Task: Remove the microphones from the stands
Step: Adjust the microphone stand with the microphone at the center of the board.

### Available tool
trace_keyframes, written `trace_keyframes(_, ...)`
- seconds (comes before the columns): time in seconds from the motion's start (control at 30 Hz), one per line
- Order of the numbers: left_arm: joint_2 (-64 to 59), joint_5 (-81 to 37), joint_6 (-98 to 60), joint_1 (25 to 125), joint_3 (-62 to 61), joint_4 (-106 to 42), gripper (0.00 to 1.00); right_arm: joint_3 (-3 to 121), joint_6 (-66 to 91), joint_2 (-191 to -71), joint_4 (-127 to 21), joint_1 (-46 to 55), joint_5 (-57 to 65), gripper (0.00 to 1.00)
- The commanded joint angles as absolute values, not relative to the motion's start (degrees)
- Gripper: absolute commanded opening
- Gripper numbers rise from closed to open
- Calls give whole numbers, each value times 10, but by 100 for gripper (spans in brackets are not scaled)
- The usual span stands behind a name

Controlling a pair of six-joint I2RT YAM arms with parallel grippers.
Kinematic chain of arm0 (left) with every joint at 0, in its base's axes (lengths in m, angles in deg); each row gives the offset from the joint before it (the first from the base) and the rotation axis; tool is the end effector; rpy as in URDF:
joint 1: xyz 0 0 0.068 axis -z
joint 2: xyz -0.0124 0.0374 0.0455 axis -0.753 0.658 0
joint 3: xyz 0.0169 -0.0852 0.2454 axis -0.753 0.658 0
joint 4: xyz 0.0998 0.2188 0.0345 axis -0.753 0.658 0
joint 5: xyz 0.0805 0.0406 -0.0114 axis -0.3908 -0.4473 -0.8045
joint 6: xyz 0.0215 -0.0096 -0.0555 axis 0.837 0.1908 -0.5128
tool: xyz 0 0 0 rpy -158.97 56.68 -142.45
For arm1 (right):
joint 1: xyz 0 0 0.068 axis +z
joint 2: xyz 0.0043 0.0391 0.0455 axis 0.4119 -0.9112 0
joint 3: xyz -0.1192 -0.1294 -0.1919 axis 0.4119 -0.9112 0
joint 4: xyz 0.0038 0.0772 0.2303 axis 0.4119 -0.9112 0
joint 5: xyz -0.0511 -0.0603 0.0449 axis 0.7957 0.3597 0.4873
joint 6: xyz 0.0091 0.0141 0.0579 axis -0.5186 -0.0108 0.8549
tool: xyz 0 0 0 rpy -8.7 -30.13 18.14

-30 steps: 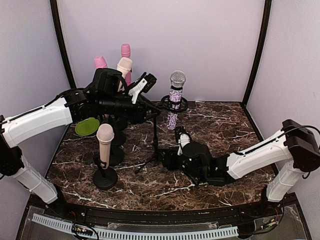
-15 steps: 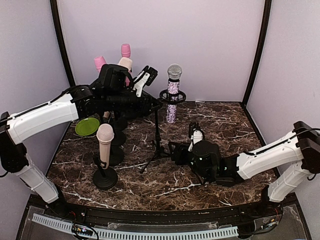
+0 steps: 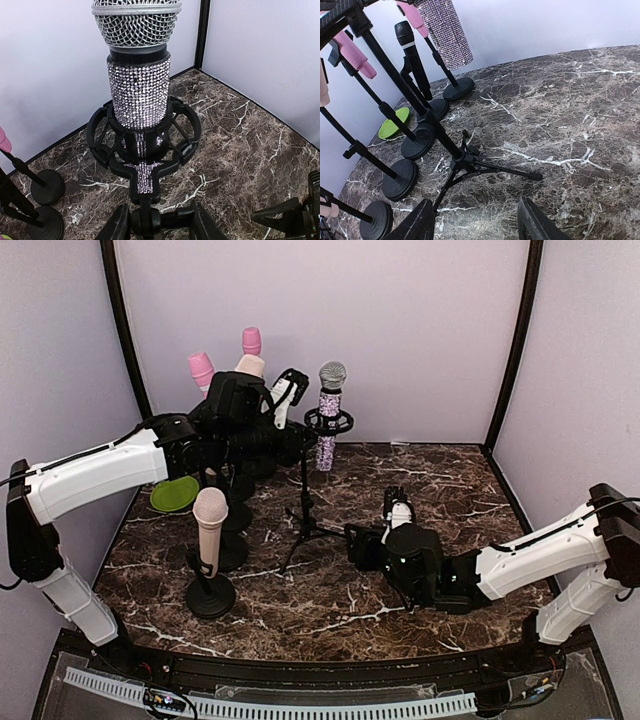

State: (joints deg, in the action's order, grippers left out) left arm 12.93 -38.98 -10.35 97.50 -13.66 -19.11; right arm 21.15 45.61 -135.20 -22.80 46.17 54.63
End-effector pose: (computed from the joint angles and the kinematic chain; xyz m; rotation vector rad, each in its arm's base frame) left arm 0.2471 -0.2705 0.3682 0.6293 1.7773 -0.4850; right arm 0.1279 0.2701 0.2052 0.0269 1.8466 0.6702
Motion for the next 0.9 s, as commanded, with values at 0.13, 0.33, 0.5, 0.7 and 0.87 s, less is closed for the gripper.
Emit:
trace_keyframes(0.13,132,-397,-128,972,-157,-228,23,224,461,-1361,-214,466,548,58)
trace_keyframes(0.33,125,-383,-135,972,-155,-223,42,225,463,-1360,-219,466,550,58)
trace_keyframes(0.5,109,-374,-137,972,-150,-219,59,225,467,-1359,-223,466,550,58)
trace_keyframes(0.7,79,-365,-136,973,-127,-221,71,223,477,-1354,-230,466,552,59)
trace_keyframes(0.87,54,-357,-132,973,-125,-192,75,225,474,-1349,-231,465,548,61)
